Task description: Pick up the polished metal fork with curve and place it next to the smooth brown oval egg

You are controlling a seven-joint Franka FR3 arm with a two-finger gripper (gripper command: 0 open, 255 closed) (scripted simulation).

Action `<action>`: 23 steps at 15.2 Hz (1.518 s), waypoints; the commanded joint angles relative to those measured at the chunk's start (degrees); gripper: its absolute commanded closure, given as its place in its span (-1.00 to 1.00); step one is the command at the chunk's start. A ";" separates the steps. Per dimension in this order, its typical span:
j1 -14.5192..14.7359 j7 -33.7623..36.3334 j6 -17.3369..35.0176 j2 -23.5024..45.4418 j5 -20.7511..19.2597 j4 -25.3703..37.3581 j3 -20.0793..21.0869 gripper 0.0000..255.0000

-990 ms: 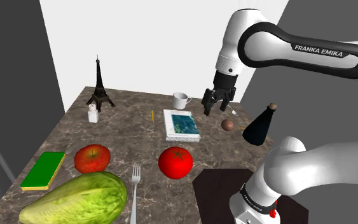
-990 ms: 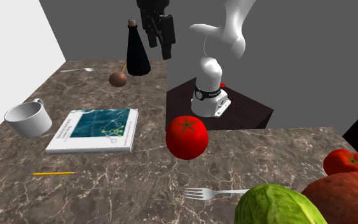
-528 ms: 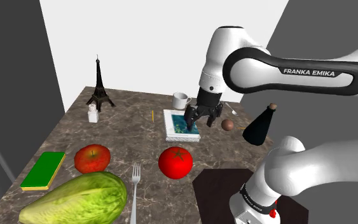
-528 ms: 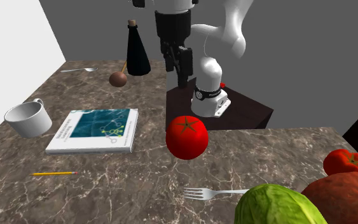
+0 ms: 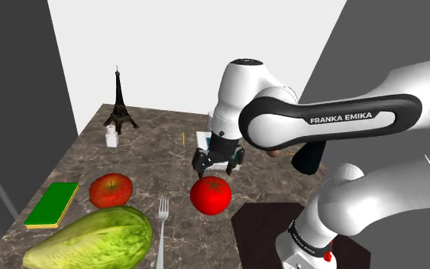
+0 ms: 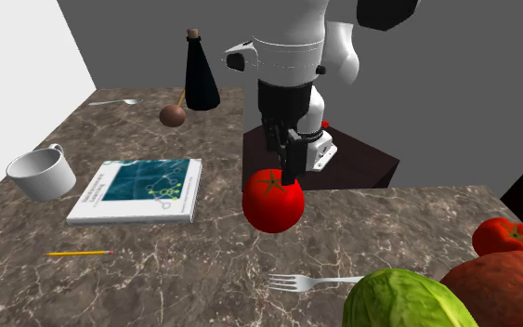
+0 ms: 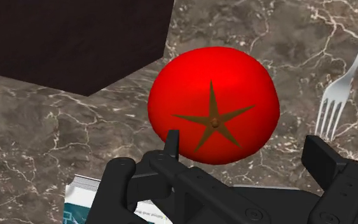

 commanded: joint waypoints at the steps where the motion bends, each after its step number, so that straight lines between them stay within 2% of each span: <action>1: -0.26 4.56 3.98 3.42 0.81 0.38 3.66 -1.00; 4: -1.94 11.23 9.43 9.58 0.14 2.20 8.97 -1.00; 7: -4.64 19.03 14.61 16.71 -2.89 4.86 14.52 -1.00; 10: -8.23 28.85 19.14 25.07 -9.50 8.32 20.19 -1.00; 12: -10.60 37.12 21.36 31.68 -16.74 11.16 23.54 -1.00; 13: -10.86 39.74 21.79 33.72 -19.25 12.05 24.03 -1.00; 20: -10.75 45.87 26.65 40.36 -27.84 11.03 23.25 -1.00; 23: -10.92 46.48 27.00 40.96 -28.69 10.99 23.34 -1.00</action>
